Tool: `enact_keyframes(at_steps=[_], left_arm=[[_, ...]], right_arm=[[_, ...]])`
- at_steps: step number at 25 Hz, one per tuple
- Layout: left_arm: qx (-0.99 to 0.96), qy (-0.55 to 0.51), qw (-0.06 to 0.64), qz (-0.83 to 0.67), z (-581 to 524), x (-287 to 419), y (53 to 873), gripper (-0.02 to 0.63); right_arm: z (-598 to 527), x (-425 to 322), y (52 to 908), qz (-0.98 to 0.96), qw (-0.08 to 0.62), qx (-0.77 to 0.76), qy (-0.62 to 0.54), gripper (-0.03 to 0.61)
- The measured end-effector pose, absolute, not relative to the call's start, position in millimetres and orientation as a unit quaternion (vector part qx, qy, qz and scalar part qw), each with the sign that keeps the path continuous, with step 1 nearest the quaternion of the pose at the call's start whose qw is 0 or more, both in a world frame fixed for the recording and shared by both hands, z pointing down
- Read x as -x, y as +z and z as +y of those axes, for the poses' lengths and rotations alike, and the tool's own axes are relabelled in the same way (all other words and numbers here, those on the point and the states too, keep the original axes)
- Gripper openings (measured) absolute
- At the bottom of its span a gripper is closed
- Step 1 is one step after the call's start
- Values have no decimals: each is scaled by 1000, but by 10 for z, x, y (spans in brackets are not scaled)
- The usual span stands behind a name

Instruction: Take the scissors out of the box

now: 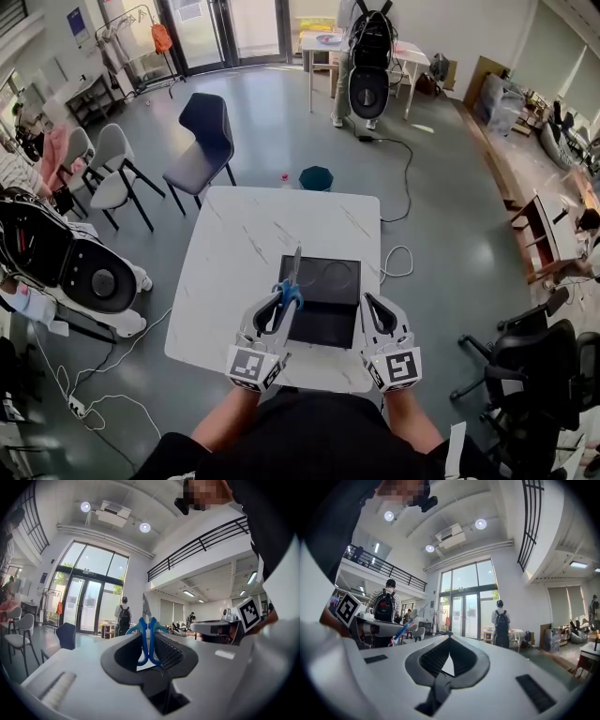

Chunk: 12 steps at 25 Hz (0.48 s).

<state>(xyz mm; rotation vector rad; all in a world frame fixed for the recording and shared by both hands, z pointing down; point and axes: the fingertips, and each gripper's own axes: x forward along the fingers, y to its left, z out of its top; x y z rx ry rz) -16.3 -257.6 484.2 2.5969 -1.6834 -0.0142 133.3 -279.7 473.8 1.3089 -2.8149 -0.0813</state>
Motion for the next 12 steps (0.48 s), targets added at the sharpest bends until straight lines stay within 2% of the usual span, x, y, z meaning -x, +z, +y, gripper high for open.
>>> enact_keyframes(at_steps=[12], left_arm=[[-839,-7,16,-543,-2603,172,4779,94]], right_arm=[[-2825,-1254,4640,-908,25,-416,-40,6]])
